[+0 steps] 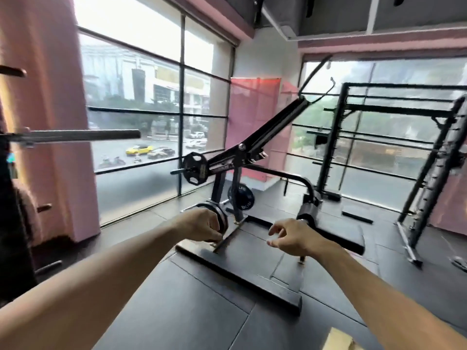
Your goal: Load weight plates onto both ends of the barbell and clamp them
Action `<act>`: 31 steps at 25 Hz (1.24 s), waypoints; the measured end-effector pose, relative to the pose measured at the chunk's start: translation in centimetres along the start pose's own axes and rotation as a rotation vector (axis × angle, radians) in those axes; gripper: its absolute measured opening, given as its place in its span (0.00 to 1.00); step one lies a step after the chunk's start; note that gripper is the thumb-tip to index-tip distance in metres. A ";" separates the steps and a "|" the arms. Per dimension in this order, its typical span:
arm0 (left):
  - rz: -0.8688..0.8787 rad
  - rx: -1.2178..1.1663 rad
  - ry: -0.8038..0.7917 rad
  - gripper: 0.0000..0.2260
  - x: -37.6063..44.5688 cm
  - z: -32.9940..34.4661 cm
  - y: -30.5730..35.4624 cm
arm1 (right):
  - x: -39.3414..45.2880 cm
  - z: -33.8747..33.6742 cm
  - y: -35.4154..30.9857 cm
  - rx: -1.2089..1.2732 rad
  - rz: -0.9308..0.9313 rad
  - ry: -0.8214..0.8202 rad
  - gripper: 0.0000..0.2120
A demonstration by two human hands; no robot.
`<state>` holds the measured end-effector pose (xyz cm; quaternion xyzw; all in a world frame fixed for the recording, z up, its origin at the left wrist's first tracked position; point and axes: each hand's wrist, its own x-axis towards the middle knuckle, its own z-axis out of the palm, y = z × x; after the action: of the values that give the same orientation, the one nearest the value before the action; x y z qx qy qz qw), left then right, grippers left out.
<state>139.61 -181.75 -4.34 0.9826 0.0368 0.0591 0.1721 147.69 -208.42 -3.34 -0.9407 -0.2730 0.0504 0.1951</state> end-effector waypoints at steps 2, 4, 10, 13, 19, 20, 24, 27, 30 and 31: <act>-0.073 0.026 0.010 0.11 4.0 0.0 -2.0 | 5.5 0.4 1.0 -0.011 -0.062 -0.035 0.12; -0.124 0.028 0.023 0.10 8.2 0.3 -4.5 | 11.3 1.2 2.1 -0.011 -0.116 -0.067 0.12; -0.278 -0.060 0.024 0.11 22.7 1.5 -11.3 | 30.0 2.0 4.5 -0.018 -0.184 -0.143 0.11; -0.297 -0.048 0.023 0.11 31.7 0.1 -14.3 | 40.2 0.5 4.9 -0.016 -0.203 -0.141 0.06; -0.363 -0.031 0.055 0.10 46.0 -2.6 -20.5 | 58.3 -0.4 4.8 0.022 -0.243 -0.148 0.06; -0.383 -0.034 0.061 0.10 48.3 -2.8 -21.9 | 61.6 -0.1 4.6 0.029 -0.257 -0.160 0.06; -0.459 -0.012 0.095 0.10 56.7 -3.0 -28.0 | 74.7 1.7 3.4 0.055 -0.356 -0.191 0.11; -0.534 0.008 0.103 0.11 63.5 -3.5 -33.0 | 85.6 3.2 2.1 0.068 -0.445 -0.233 0.12; -0.630 0.048 0.132 0.13 68.9 -5.5 -37.6 | 95.9 3.9 -0.6 0.083 -0.510 -0.261 0.12; -0.660 0.045 0.153 0.13 70.4 -6.3 -39.2 | 99.2 4.2 -1.8 0.091 -0.535 -0.267 0.10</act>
<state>206.47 -136.32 -4.66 0.9140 0.3668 0.0731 0.1572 229.85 -152.71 -5.29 -0.8108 -0.5317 0.1326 0.2057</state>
